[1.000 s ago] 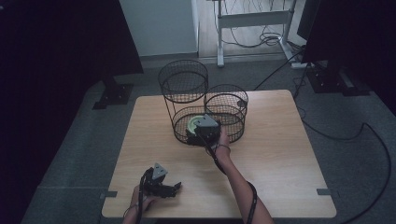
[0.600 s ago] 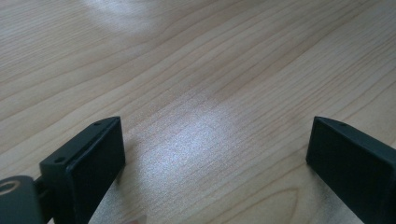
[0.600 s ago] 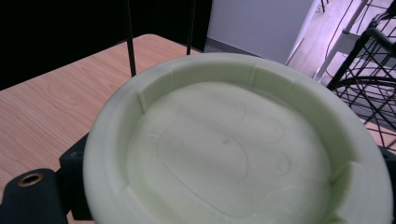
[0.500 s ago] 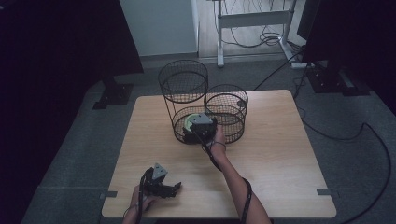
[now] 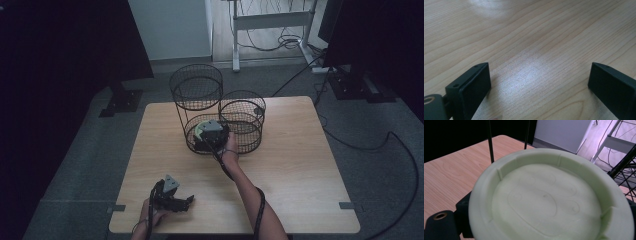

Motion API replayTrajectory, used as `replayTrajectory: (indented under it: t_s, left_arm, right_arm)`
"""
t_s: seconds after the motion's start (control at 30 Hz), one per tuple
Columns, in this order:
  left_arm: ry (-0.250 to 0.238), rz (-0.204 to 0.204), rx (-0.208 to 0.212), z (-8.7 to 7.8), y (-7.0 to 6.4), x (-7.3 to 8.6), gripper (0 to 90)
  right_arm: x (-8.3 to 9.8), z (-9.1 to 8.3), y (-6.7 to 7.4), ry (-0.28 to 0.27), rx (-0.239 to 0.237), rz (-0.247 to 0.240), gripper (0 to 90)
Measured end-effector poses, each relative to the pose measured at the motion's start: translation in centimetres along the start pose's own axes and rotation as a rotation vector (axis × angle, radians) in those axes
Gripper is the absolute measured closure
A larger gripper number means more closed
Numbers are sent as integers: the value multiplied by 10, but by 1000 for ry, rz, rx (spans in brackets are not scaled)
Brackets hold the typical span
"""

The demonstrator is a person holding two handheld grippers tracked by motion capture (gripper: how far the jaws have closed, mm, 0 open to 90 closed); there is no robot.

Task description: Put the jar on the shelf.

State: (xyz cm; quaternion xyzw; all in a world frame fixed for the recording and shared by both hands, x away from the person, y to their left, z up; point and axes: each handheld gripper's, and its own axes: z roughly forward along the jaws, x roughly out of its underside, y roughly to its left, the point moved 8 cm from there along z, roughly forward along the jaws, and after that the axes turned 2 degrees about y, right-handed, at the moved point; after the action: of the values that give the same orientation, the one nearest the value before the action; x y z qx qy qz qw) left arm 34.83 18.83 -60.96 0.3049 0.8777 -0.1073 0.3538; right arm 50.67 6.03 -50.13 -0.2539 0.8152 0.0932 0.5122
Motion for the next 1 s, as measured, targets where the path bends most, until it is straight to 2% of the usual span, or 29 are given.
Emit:
replayTrajectory:
  t_s: [0.17,0.37,0.6,1.0]
  left_arm:
    - [-2,0,0,0,0,0,41]
    - [-1,1,3,0,0,0,41]
    - [-2,3,4,0,0,0,41]
    - [-2,5,5,0,-1,0,41]
  right_arm:
    - [1,8,3,7,2,12,104]
    - [3,22,7,21,12,-5,104]
    - [7,39,6,33,56,-4,104]
    - [19,61,5,81,98,1,103]
